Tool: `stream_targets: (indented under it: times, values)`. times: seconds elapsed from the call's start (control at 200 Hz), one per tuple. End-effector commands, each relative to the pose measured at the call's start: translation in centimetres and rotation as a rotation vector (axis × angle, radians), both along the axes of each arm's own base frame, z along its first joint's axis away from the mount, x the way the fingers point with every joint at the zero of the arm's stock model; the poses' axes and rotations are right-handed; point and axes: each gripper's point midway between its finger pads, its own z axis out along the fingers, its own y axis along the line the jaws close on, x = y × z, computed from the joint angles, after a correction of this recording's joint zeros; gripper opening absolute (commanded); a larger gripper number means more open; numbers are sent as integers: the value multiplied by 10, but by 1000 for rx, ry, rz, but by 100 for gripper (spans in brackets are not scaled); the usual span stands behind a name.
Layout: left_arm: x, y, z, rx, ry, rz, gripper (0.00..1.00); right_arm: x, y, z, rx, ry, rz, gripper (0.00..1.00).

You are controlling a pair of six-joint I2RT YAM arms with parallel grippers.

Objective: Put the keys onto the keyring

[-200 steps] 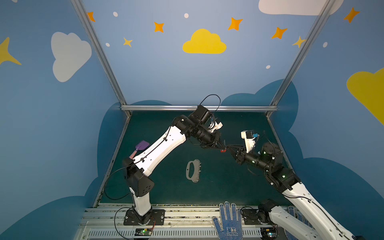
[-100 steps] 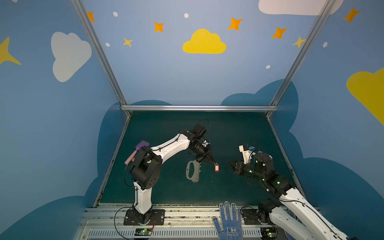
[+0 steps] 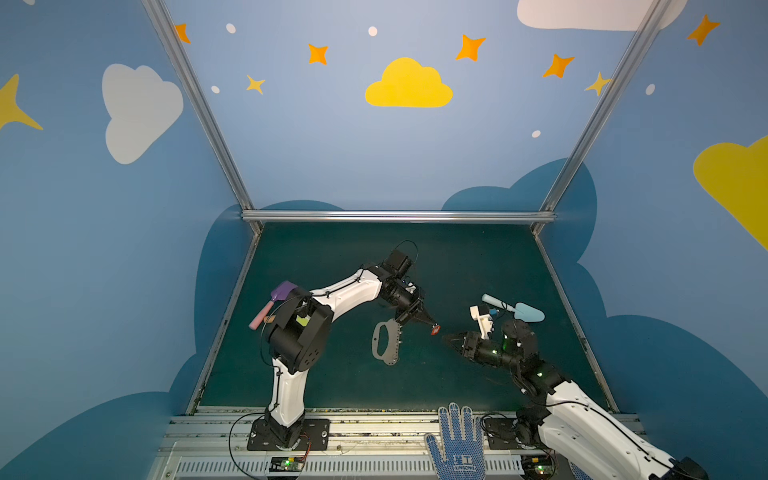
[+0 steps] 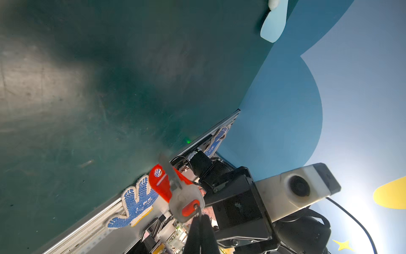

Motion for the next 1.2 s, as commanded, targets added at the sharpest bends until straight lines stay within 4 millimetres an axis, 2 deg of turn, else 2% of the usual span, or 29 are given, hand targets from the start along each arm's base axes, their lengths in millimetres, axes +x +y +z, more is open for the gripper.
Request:
stream_targets:
  times: [0.0,0.23,0.461,0.966,1.192]
  values:
    - [-1,-2,17,-51,-20,-15,4,10,3,21,109,-12,-24,27]
    - [-4,-1,31,-83,-51,-32,4,18,3,23,204,48,-35,23]
    - [-7,-3,41,-110,-70,-50,4,18,6,29,243,62,-11,27]
    - [-23,-11,62,-168,-110,-120,4,21,10,36,273,65,14,28]
    - [-34,-14,70,-185,-126,-165,4,22,4,43,279,38,0,23]
